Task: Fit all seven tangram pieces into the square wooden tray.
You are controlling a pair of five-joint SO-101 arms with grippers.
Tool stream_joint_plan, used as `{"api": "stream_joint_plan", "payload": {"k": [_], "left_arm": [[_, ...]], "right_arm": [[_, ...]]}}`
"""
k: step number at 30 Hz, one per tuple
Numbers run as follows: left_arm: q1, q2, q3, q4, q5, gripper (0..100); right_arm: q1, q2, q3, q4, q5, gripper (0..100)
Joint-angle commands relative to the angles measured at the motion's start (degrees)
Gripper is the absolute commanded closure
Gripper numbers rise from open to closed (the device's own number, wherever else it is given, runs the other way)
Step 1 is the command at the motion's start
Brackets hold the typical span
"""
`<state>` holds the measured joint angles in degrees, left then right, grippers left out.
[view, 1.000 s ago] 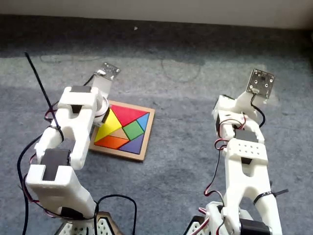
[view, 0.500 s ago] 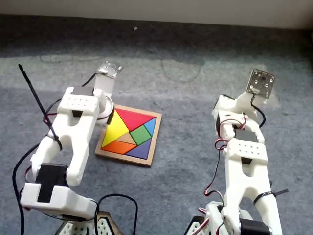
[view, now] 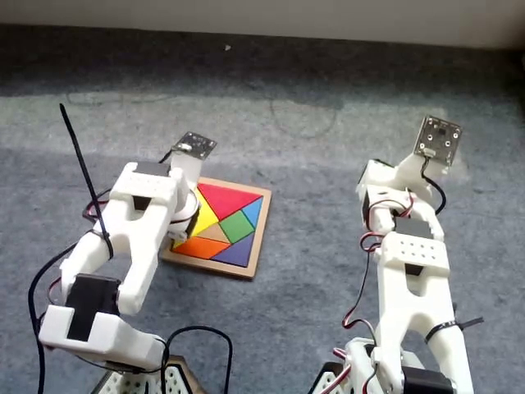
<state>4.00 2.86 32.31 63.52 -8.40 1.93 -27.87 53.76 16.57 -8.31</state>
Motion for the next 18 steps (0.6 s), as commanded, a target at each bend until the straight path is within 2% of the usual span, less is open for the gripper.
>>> {"api": "stream_joint_plan", "payload": {"k": [1, 6, 8, 12, 15, 18], "left_arm": [[2.68, -2.86, 0.22, 0.88, 0.62, 95], [-1.71, -13.23, 3.91, 0.44, 0.7, 95], [-2.59, -18.95, 7.78, -2.37, 2.46, 95], [-3.56, -31.69, 17.63, -9.93, 5.1, 95], [-5.05, -40.48, 22.46, -11.69, 5.27, 95], [-6.9, -47.87, 26.15, -11.78, 8.62, 95]], "right_arm": [[-0.66, -1.98, -0.22, -1.27, 0.7, 96.7], [-0.31, -2.77, 0.13, -0.75, 0.62, 96.7], [-0.22, -4.7, 0.92, 0.84, 0.62, 96.7], [-0.66, -13.93, 4.18, 3.56, 0.7, 96.7], [-1.54, -22.02, 6.73, 6.46, 0.7, 96.7], [-1.63, -30.29, 8.92, 8.66, 0.79, 96.7]]}}
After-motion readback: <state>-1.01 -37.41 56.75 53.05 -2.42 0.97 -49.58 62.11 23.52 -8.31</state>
